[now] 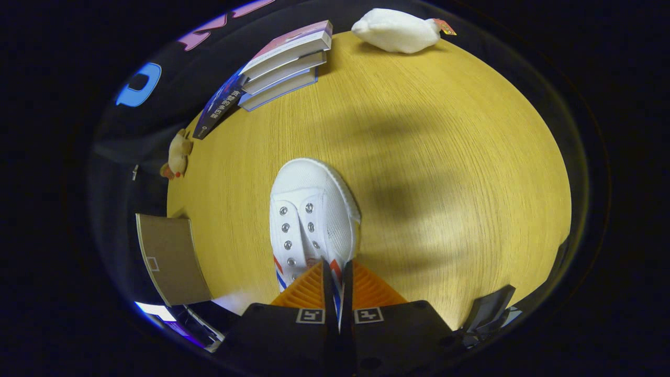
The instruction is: Open the storage box then place both shoes into the box .Put the left shoe in first, then the right shoe, with the right side of both shoes facing outward in a uniform manner.
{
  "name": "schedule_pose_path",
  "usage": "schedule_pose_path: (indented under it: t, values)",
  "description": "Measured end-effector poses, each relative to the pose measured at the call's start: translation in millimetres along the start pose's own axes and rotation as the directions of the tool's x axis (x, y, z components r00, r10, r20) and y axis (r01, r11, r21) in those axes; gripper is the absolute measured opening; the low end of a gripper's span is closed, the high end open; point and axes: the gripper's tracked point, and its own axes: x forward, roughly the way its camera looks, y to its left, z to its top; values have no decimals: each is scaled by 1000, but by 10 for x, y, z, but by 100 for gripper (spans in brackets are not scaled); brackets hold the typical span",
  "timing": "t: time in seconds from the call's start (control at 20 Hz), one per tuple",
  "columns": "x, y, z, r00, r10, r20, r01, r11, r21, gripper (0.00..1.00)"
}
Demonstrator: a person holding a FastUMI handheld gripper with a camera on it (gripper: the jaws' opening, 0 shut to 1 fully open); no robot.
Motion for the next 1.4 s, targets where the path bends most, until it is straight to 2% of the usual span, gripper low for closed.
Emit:
schedule_pose_path:
  t: [0.25,0.35,0.65,1.0,1.2,1.4]
  values:
    - [-298,495,59,986,156,61,-161,982,95,5]
    - [-435,752,75,979,189,73,-195,976,96,5]
    - [-865,1778,105,958,269,103,-271,963,0,5]
    - [-1381,3247,62,894,426,136,-410,903,-130,5]
    - [-1428,3978,-172,862,496,108,-477,864,-159,5]
    - [-1267,4505,-475,861,505,60,-488,853,-184,5]
